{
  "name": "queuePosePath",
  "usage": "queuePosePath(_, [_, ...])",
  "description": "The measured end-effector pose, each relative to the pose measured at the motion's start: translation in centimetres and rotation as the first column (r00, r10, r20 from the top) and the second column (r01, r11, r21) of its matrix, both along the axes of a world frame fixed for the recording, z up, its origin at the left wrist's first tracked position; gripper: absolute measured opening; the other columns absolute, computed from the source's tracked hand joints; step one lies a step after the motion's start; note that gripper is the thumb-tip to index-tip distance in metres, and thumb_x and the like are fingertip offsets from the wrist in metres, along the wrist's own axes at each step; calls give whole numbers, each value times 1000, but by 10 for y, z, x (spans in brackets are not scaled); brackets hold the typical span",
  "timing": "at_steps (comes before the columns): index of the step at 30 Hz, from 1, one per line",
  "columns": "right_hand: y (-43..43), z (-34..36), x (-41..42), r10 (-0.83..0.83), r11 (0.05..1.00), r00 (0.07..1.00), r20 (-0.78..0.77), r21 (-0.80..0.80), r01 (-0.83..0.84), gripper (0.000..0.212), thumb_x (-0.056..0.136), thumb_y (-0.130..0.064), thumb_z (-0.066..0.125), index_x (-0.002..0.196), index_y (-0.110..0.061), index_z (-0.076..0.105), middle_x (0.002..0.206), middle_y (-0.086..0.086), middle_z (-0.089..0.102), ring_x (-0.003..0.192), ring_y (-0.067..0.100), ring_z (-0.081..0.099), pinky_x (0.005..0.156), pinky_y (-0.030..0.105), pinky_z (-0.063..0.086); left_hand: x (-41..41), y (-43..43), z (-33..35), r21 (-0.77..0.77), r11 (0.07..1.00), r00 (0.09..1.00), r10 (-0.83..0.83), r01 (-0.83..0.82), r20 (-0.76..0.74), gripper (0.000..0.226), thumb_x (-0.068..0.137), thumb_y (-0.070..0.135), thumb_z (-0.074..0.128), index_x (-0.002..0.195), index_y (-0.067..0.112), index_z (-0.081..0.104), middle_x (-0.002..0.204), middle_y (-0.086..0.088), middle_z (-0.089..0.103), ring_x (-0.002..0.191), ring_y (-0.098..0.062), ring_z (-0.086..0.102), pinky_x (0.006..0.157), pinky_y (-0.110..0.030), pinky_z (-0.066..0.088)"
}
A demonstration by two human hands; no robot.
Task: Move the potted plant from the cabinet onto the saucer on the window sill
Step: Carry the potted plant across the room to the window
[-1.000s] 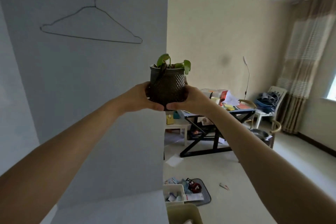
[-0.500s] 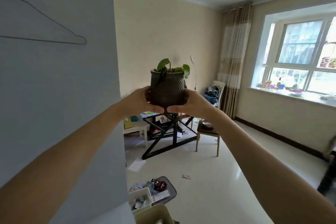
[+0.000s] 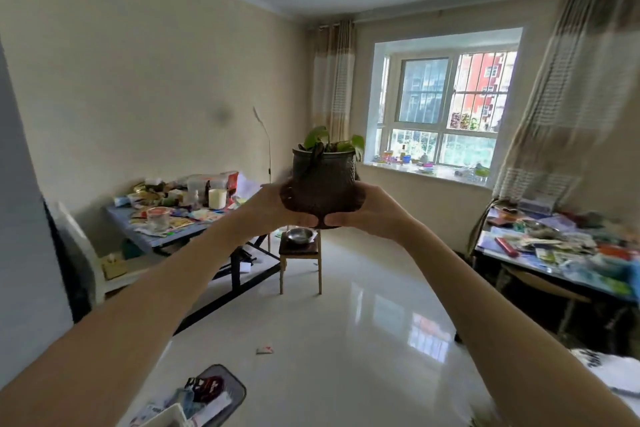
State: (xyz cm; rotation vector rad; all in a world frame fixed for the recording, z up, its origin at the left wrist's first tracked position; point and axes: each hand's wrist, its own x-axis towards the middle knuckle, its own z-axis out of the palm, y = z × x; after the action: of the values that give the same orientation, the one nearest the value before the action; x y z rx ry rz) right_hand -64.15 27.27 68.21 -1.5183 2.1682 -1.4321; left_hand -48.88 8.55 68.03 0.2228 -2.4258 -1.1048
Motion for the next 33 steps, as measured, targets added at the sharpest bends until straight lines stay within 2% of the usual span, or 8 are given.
queuePosePath(2, [12, 0, -26, -30, 1000, 999, -17, 7, 30, 72, 62, -37, 94, 125, -14, 68, 116, 4, 76, 109, 22, 72, 97, 42, 59, -30, 9, -1, 9, 999, 999, -38, 38, 2, 54, 60, 37, 94, 102, 53, 62, 97, 26, 75, 94, 12, 68, 70, -4, 52])
queuePosePath(8, [45, 0, -108, -89, 996, 993, -71, 20, 91, 67, 69, -34, 92, 128, -16, 66, 118, 2, 75, 108, 19, 71, 93, 31, 59, -123, 34, 1, 8, 993, 993, -114, 114, 9, 56, 59, 41, 93, 86, 76, 59, 92, 43, 69, 88, 20, 64, 64, 0, 49])
queuePosePath(11, [56, 2, -148, -107, 994, 992, -72, 29, 109, 65, 68, -36, 93, 125, -18, 67, 115, -1, 75, 105, 16, 71, 91, 31, 59, -165, 43, 3, 14, 989, 989, -149, 149, 7, 53, 61, 36, 94, 89, 68, 62, 93, 39, 70, 89, 19, 65, 65, -1, 50])
queuePosePath(17, [57, 2, -218, -161, 987, 986, -42, -4, 161, 59, 50, -53, 92, 103, -43, 68, 107, -15, 76, 101, 5, 72, 87, 23, 58, -248, 38, 4, 59, 974, 975, -220, 220, 4, 61, 63, 30, 95, 112, 46, 62, 115, 8, 72, 111, -11, 66, 93, -29, 57])
queuePosePath(21, [45, -2, -263, -199, 980, 978, -60, -15, 198, 72, 47, -61, 91, 111, -42, 66, 108, -16, 75, 103, 6, 71, 91, 28, 58, -298, 23, 4, 93, 958, 962, -272, 271, 1, 61, 60, 29, 95, 109, 46, 64, 113, 9, 74, 113, -15, 68, 87, -25, 59])
queuePosePath(27, [9, 1, -329, -297, 954, 951, -82, 8, 298, 58, 57, -45, 94, 108, -41, 66, 105, -15, 74, 100, 6, 70, 92, 30, 57, -376, -18, 7, 74, 934, 937, -349, 349, -9, 69, 55, 35, 94, 118, 33, 64, 120, -3, 73, 117, -24, 66, 105, -48, 52])
queuePosePath(30, [-14, 6, -356, -336, 941, 936, -103, 14, 339, 50, 63, -38, 95, 101, -46, 64, 95, -24, 71, 90, -6, 67, 78, 13, 53, -413, -43, 15, 32, 933, 933, -359, 359, 8, 56, 67, 23, 92, 109, 40, 59, 117, 2, 70, 115, -18, 64, 100, -38, 54])
queuePosePath(33, [-34, 11, -383, -365, 930, 924, -112, 8, 368, 47, 65, -36, 94, 93, -52, 60, 79, -37, 67, 79, -23, 62, 64, -1, 46, -448, -65, 22, 19, 924, 924, -381, 381, 20, 58, 71, 18, 90, 119, 30, 59, 118, 1, 69, 114, -17, 63, 79, -16, 54])
